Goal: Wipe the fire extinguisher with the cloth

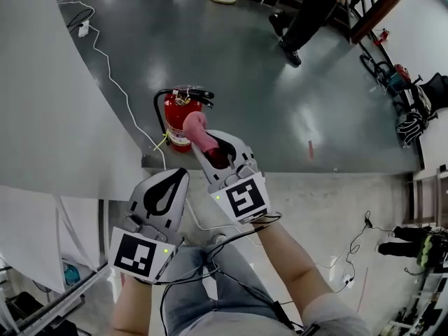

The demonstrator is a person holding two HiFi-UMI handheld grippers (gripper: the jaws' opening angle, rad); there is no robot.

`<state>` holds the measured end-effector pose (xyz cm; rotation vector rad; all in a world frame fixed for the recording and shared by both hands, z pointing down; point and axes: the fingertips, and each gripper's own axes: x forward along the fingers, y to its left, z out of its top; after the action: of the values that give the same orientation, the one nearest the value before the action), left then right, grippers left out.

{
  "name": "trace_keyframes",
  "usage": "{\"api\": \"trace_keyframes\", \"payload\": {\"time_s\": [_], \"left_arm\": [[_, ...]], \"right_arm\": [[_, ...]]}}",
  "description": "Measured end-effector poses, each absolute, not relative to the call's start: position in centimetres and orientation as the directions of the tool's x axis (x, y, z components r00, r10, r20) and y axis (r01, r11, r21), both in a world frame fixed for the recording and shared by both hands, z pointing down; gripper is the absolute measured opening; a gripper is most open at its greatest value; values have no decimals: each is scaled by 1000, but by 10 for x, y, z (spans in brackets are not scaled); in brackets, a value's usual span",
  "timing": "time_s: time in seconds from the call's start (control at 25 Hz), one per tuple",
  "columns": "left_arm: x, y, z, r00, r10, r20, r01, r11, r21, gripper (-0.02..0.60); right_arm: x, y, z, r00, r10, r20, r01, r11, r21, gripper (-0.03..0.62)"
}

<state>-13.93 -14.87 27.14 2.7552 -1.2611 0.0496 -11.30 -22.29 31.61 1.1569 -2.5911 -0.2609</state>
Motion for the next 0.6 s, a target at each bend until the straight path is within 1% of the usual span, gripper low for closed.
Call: {"api": "trace_keyframes", "payload": {"time_s": [0.36,0.48,0.6], "left_arm": [[-126,-170,393,638,-769,38,-768,-633,94,8],[-128,-178,426,631,-775,15,-771,-625,126,8],[-132,-188,450,618,-786,-1,-782,-614,107,8]], "right_arm": [[-119,-271,425,-651,-744,148,-667,655,355,87],[-117,-293,454,-627,-765,148,-646,617,451,87],[-120,-314,466,-605,-789,111,-612,549,569,87]]}}
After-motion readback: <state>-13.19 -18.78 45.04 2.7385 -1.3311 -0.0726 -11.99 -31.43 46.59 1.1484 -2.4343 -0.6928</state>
